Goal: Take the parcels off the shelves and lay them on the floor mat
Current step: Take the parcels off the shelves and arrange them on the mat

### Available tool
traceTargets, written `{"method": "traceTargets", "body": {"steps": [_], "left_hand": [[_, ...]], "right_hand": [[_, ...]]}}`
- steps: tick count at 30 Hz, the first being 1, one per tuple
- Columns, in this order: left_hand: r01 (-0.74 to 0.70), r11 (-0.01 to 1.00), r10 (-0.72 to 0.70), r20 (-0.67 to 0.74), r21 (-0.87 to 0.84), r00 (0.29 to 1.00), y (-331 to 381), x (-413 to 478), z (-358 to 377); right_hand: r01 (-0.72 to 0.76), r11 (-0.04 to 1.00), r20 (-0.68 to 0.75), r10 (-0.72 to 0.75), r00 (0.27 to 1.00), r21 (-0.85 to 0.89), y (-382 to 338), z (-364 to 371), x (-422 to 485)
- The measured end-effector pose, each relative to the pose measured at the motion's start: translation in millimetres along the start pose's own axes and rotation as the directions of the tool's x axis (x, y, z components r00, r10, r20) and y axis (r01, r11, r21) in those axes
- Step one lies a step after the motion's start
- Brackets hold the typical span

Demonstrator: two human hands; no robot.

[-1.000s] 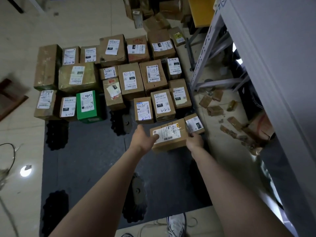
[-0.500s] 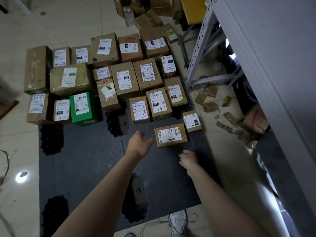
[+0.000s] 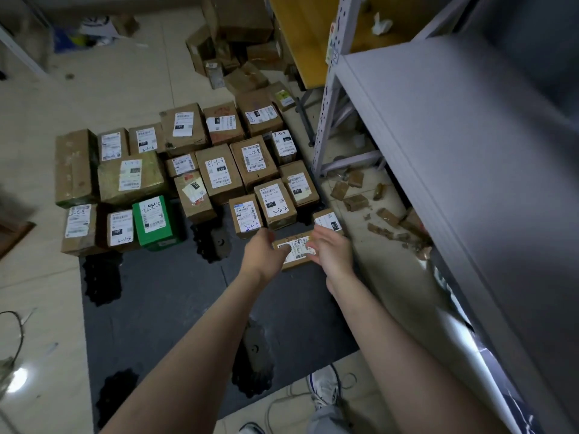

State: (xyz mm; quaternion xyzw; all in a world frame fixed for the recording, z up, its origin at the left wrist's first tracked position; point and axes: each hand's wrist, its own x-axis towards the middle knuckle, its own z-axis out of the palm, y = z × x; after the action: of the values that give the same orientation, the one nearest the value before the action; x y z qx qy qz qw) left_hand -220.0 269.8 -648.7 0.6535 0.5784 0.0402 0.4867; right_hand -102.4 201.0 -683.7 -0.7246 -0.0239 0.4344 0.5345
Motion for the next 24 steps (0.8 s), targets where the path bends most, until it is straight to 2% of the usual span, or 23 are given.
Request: {"method": "traceTargets", "body": {"steps": [4, 7, 12, 16, 19, 24], "left_hand": [[-0.048, 0.974, 0.047, -0.013, -0.22, 0.999, 43, -69, -20], [-0.1, 0.928, 0.119, 0.032, -0.358, 0.992, 77, -130, -36], [-0.256, 0.886, 0.32, 0.112, -0.387, 0.941, 131, -228, -66], [-0.344, 0.854, 0.428, 0.151, -0.39, 0.891, 178, -306, -81], [-0.409, 0.807, 0.52, 0.185, -0.426, 0.834, 207, -356, -86], [-0.603, 0.702, 0.703, 0.233, -0.379, 0.672, 243, -422, -98]], "right_hand": [[0.088, 0.986, -0.038, -0.084, 0.996, 0.142, -47, -21, -89], [0.128, 0.949, -0.09, -0.106, 0.99, 0.287, -77, -48, -166], [0.232, 0.875, -0.234, -0.141, 0.962, 0.426, -119, -101, -285], [0.319, 0.791, -0.327, -0.16, 0.931, 0.522, -157, -126, -368], [0.396, 0.735, -0.35, -0.227, 0.909, 0.551, -181, -142, -419], [0.534, 0.658, -0.413, -0.349, 0.841, 0.531, -203, -174, -483]]}}
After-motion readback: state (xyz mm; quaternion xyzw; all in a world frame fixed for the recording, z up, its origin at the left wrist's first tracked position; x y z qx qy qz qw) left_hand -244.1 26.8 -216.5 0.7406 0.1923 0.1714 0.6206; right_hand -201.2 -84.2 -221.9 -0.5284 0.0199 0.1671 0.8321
